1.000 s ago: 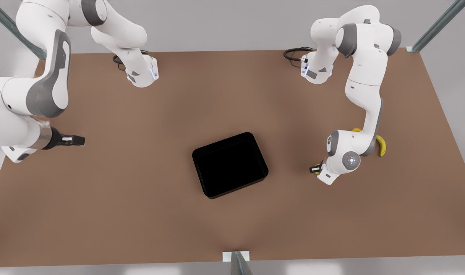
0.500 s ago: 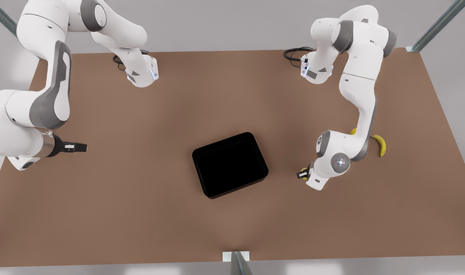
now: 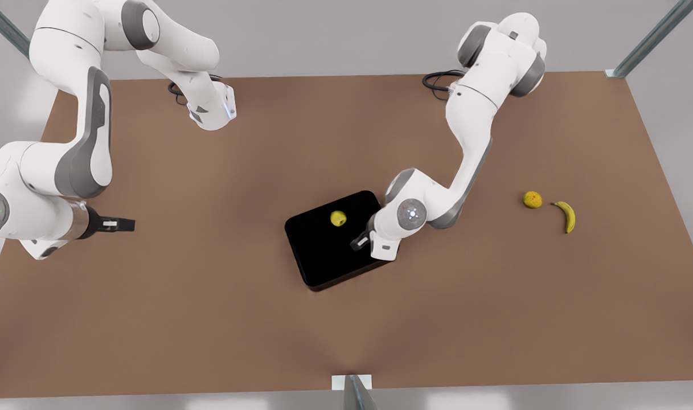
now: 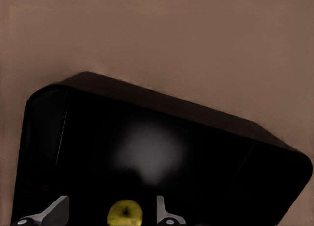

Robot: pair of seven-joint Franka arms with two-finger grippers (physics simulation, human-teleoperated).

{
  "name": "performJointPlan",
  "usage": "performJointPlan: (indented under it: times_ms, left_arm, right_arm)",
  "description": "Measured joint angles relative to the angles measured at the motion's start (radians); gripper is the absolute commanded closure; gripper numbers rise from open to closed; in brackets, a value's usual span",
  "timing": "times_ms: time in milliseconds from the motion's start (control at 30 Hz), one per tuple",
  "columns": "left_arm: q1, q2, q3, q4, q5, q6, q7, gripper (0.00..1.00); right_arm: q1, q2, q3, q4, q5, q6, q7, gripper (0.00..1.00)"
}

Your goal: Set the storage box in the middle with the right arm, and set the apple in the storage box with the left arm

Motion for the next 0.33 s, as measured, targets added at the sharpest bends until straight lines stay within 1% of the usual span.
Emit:
performJointPlan:
  times_ms: [33,67,100,167,200,233,300,333]
  left_arm:
    - [0.031,-0.011,0.002,0.007,0.001,-0.01,0.008,0.0]
    - [0.045,-0.048,0.003,0.035,0.031,-0.076,0.042,0.0]
    - [0.146,-0.082,-0.005,0.102,0.071,-0.198,0.166,0.0]
    - [0.347,-0.18,0.002,0.117,0.126,-0.456,0.69,0.0]
    - [0.44,-0.216,0.0,0.132,0.144,-0.547,0.854,0.0]
    - [0.485,-0.243,0.0,0.169,0.158,-0.612,0.867,0.0]
    - [0.5,-0.352,0.015,0.159,0.176,-0.665,0.881,0.0]
    - [0.46,-0.433,0.087,0.1,0.18,-0.66,0.9,0.0]
  right_arm:
    - [-0.001,0.0,0.0,0.0,0.0,0.0,0.0,0.0]
    - [0.0,0.0,0.0,0.0,0.001,0.0,0.0,0.0]
    - [0.001,0.0,0.0,0.0,0.001,0.0,0.0,0.0]
    - [0.001,0.0,0.0,0.0,0.0,-0.001,-0.001,0.0]
    - [0.0,0.0,0.0,-0.001,0.0,-0.001,-0.001,0.0]
    - [-0.001,0.0,0.0,-0.001,0.0,0.0,-0.001,0.0]
    - [0.0,-0.001,0.0,-0.002,0.0,-0.002,-0.001,0.0]
    - [0.001,-0.001,0.0,-0.002,0.0,-0.002,-0.001,0.0]
